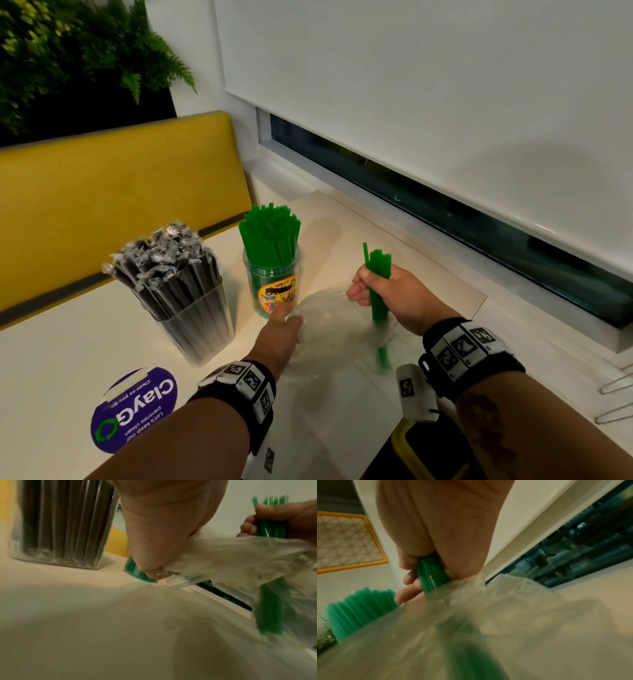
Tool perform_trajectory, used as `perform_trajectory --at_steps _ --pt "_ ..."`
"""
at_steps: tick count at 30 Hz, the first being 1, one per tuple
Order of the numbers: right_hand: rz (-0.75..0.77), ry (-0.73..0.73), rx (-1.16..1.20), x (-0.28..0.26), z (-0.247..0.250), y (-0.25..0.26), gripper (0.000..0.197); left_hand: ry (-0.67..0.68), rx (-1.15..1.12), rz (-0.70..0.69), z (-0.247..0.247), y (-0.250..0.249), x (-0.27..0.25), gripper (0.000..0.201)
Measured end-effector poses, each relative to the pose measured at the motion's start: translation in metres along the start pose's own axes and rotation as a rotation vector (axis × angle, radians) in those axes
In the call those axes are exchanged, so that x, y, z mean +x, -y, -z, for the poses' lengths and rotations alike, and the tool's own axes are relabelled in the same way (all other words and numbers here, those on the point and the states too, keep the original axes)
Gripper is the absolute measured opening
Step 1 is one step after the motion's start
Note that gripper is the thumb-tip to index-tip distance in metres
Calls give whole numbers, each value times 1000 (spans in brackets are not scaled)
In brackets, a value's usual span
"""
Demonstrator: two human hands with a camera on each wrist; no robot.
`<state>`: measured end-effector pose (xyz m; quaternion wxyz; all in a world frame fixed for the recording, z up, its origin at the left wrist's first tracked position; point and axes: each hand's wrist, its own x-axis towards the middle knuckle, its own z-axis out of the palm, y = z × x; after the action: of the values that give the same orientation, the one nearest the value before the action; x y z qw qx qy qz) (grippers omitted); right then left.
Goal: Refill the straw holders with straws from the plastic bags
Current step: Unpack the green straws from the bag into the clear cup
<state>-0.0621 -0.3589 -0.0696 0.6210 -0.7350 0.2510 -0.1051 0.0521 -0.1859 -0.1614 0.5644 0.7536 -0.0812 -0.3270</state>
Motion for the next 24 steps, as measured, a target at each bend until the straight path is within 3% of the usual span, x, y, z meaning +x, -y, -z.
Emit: perform_trajectory --at_steps 2,4,8,10,12,15,18,20,24 --pt "59 -42 12 0 1 9 30 -22 87 -41 1 -2 0 57" --pt "109 -139 163 3 3 25 31 -58 271 -64 4 1 0 52" --pt "219 -462 658 14 15 74 26 -106 473 125 8 11 -2 66" --pt "321 -577 715 20 20 99 23 -119 400 210 7 7 -3 93" --pt "409 -626 646 27 16 116 21 -193 211 171 5 -3 -1 123" --pt "476 -617 374 43 -11 127 21 -361 -96 -42 7 -28 3 135" --pt "535 -529 191 64 -49 130 20 -447 -107 -218 19 -61 13 148" --pt "502 -464 205 77 -72 133 18 -444 -84 -266 23 -77 22 149" --pt "401 -399 447 89 -98 146 20 -443 -45 -308 26 -85 30 137"
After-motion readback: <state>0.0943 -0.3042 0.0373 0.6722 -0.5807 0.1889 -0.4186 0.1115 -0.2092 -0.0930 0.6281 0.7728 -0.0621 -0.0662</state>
